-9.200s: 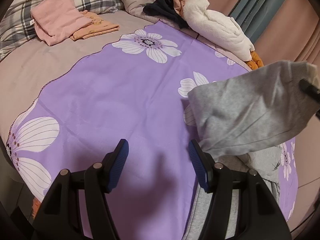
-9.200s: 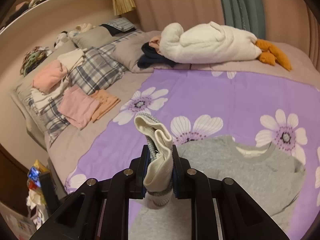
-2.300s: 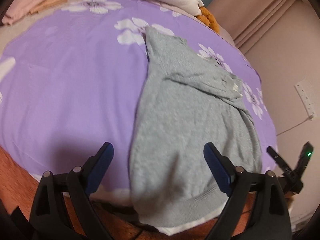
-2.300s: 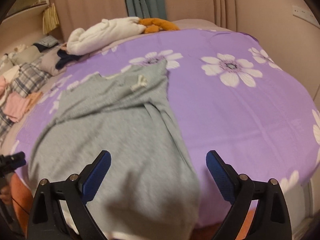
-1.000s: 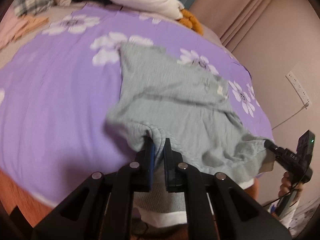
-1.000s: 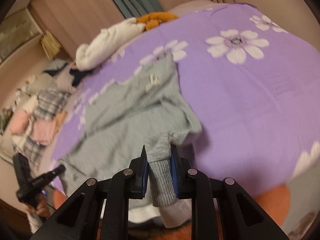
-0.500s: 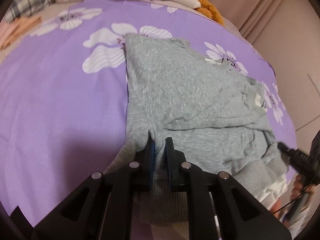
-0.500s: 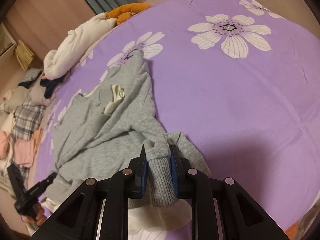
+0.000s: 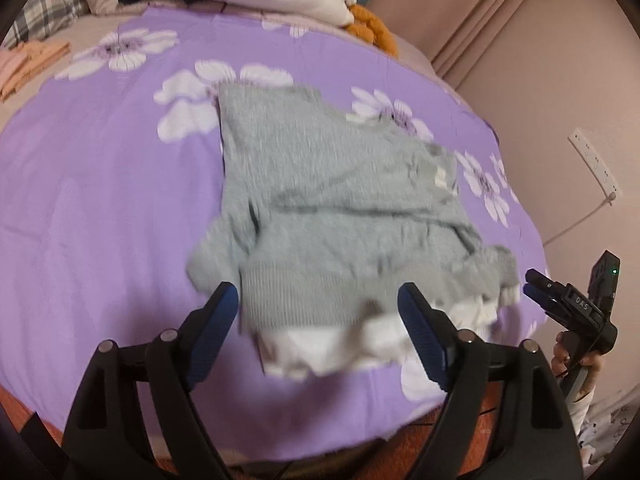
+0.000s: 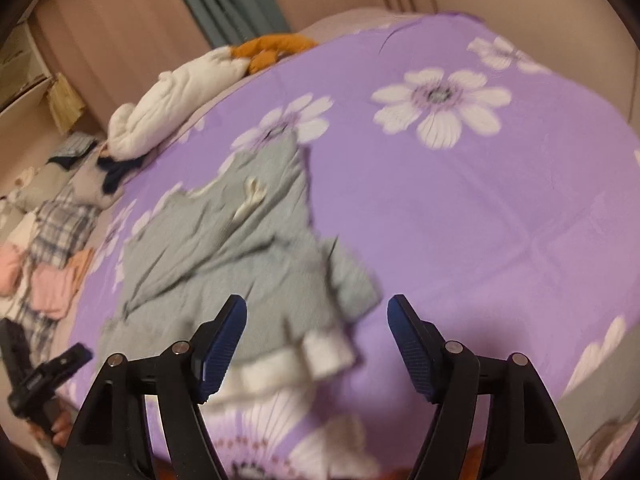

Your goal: Fold small clothes

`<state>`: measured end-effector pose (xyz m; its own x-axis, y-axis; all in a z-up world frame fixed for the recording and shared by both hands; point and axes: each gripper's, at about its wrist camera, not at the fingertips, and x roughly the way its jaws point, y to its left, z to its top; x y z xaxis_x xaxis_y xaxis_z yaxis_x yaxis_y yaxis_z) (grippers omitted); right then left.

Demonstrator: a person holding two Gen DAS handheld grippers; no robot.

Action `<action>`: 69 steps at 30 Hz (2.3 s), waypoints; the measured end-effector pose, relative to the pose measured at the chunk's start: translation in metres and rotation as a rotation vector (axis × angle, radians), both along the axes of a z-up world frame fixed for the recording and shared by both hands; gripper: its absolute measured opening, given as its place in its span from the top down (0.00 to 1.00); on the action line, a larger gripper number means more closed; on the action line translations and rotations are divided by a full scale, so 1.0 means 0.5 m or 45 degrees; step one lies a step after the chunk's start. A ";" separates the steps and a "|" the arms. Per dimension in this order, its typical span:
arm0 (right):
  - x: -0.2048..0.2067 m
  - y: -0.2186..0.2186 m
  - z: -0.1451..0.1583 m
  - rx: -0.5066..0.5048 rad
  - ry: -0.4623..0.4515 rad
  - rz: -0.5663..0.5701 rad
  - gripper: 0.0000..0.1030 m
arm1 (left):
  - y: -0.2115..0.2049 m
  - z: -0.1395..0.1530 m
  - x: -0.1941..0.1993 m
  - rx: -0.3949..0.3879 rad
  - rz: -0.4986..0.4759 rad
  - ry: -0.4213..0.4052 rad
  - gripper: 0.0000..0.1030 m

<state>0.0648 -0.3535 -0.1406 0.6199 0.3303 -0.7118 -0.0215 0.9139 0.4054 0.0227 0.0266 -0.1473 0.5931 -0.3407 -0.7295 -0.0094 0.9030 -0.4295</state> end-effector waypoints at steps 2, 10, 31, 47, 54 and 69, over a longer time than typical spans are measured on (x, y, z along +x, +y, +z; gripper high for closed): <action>-0.006 0.012 -0.016 0.022 0.032 0.051 0.29 | -0.012 -0.016 -0.006 0.012 0.004 0.038 0.20; -0.011 0.045 -0.055 0.103 0.096 0.061 0.38 | -0.041 -0.059 -0.006 -0.048 0.041 0.127 0.56; 0.112 0.096 0.044 0.104 -0.131 0.191 0.96 | -0.011 0.053 0.122 -0.214 0.016 -0.047 0.88; 0.198 0.053 0.100 0.010 -0.087 0.090 0.96 | -0.006 -0.030 0.309 -0.168 0.059 0.183 0.87; 0.150 0.010 0.101 -0.075 -0.054 0.044 0.64 | 0.023 0.004 0.290 -0.297 -0.003 0.207 0.72; 0.123 0.116 0.010 -0.111 0.106 0.286 0.64 | 0.055 0.050 0.203 0.043 0.058 0.072 0.43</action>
